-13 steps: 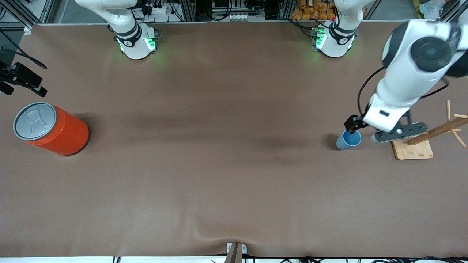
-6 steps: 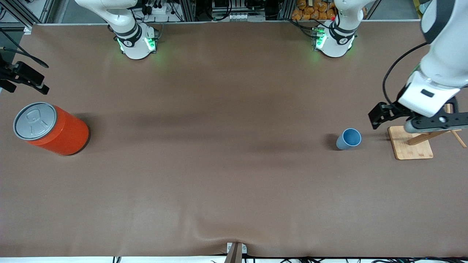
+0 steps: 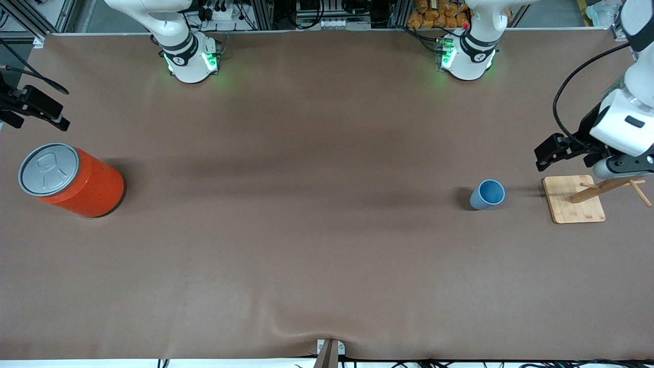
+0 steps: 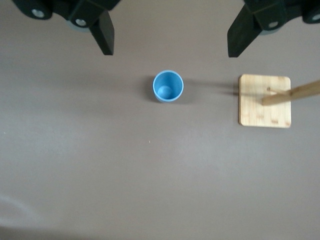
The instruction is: Flip cup
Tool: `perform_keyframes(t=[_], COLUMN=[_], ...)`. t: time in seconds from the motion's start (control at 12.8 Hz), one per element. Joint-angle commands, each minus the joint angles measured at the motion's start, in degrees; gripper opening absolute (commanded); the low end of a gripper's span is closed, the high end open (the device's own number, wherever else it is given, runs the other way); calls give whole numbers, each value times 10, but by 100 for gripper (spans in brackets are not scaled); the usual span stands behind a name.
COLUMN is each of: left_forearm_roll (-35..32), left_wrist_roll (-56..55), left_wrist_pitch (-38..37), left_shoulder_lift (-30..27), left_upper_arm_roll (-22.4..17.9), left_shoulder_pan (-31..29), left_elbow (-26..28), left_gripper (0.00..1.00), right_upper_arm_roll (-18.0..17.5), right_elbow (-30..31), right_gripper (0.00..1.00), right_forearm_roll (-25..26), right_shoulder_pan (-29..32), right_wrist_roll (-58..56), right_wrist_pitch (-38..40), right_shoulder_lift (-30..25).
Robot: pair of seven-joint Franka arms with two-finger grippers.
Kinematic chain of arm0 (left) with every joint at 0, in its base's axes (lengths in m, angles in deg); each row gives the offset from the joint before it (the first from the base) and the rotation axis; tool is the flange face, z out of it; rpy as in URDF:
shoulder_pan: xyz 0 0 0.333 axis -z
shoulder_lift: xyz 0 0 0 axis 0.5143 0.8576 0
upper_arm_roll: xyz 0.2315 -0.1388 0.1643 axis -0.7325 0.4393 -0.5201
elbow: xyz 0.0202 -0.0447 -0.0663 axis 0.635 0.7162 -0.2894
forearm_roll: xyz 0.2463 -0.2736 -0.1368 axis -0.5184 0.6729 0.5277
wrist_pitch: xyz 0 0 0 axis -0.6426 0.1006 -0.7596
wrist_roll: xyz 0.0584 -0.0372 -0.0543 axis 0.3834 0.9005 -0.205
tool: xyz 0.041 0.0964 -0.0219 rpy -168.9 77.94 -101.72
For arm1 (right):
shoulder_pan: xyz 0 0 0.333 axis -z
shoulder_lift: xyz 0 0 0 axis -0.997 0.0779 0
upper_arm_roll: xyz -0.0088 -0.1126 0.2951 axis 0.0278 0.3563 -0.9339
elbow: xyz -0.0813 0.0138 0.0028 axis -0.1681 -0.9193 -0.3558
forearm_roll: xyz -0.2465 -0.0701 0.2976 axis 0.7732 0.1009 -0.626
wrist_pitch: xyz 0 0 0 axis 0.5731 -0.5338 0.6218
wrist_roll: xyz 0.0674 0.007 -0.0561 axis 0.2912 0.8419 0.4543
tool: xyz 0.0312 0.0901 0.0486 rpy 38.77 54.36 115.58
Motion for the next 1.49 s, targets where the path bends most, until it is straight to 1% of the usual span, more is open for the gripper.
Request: perform_keyframes(t=[0.0, 0.08, 0.16, 0.24, 0.31, 0.55, 0.63, 0.86, 1.02, 1.18, 1.25, 1.41], left_forearm_roll=[17, 17, 20, 35, 49, 49, 47, 41, 41, 40, 26, 8], left_wrist_roll=[13, 17, 18, 20, 30, 51, 51, 52, 50, 51, 51, 51], left_wrist_pitch=[-10, -11, -11, -11, -11, -10, -11, -30, -34, -55, -72, -78], left_shoulder_lift=[-34, -49, -60, -71, -78, -120, -128, -132, -130, -128, -123, -121], left_upper_arm_roll=[-50, -66, -90, -100, -103, -107, -106, -107, -108, -116, -119, -129], left_shoulder_pan=[46, 59, 77, 80, 77, 76, 77, 84, 88, 90, 97, 112], left_elbow=[36, 57, 73, 87, 96, 137, 141, 130, 112, 96, 81, 74], left_gripper=[100, 100, 100, 100, 100, 100, 100, 100, 100, 100, 100, 100], right_upper_arm_roll=[0, 0, 0, 0, 0, 0, 0, 0, 0, 0, 0, 0], right_elbow=[-13, -13, -13, -13, -13, -13, -13, -13, -13, -13, -13, -13], right_gripper=[100, 100, 100, 100, 100, 100, 100, 100, 100, 100, 100, 100], right_forearm_roll=[6, 6, 6, 6, 6, 6, 6, 6, 6, 6, 6, 6], right_shoulder_pan=[0, 0, 0, 0, 0, 2, 2, 2, 1, 2, 2, 2], right_wrist_roll=[1, 2, 1, 1, 1, 1, 1, 1, 1, 1, 1, 1], right_wrist_pitch=[14, 14, 14, 14, 14, 14, 14, 14, 14, 14, 14, 14], right_shoulder_lift=[6, 6, 6, 6, 6, 6, 6, 6, 6, 6, 6, 6])
